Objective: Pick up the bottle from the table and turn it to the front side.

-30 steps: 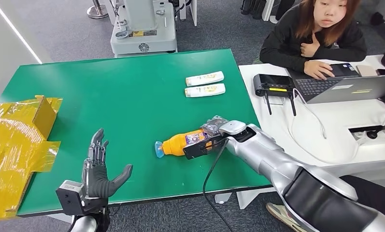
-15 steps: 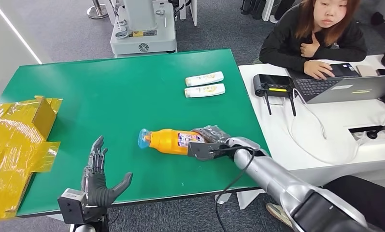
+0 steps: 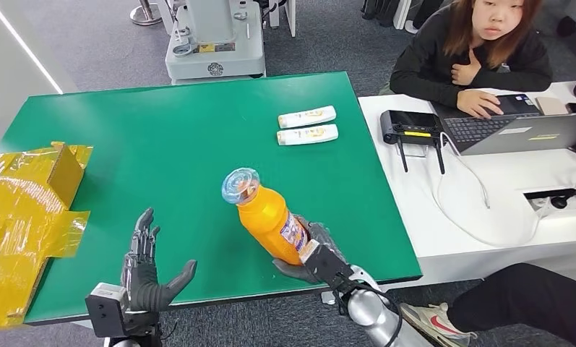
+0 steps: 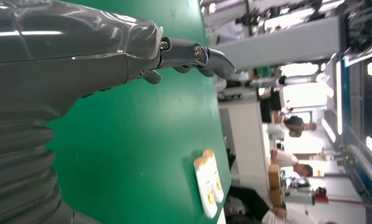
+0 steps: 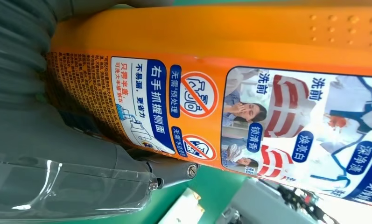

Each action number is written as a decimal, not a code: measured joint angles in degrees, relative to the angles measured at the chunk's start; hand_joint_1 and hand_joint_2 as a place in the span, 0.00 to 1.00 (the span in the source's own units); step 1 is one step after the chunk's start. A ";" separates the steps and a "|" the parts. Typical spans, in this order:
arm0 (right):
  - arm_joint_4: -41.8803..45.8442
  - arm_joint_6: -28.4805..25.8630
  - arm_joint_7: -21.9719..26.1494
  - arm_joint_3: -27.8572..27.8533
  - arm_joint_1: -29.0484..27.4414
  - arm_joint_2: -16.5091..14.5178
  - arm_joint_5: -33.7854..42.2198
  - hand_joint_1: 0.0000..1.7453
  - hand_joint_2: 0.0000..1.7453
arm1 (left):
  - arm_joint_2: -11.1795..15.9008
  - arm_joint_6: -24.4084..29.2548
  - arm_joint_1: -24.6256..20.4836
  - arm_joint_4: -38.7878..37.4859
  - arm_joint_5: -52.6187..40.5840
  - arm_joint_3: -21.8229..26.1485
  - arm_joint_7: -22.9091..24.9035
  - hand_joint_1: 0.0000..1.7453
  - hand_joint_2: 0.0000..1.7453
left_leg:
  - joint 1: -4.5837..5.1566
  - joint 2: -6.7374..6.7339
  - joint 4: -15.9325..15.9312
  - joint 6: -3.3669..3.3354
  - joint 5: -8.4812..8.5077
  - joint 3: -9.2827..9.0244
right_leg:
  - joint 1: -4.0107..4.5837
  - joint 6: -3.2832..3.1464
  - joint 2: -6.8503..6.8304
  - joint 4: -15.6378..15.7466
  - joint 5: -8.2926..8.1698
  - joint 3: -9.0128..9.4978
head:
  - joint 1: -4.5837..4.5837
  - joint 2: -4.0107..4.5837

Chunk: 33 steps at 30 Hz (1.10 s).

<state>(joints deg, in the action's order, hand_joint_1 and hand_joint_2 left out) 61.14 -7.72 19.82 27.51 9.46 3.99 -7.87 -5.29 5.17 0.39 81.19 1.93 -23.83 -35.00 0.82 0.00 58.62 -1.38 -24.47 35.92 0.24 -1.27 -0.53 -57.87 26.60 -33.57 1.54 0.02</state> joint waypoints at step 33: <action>-10.07 2.17 0.74 -2.40 8.96 -5.18 -1.49 1.00 1.00 | 6.10 -19.63 -24.61 -7.48 16.33 -6.14 12.69 0.00 1.00 | 0.01 -0.05 0.02 0.04 0.08 0.03 | -0.01 -0.02 0.06 -0.05 -0.10 -0.06 | -0.01 0.00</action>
<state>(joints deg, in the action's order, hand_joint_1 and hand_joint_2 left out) 51.07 -5.55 20.57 25.10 18.42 -1.19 -9.36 0.81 -14.46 -24.23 73.71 18.27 -29.97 -22.32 0.83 -0.05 58.64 -1.34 -24.39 35.96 0.23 -1.29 -0.47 -57.92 26.49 -33.63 1.53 0.02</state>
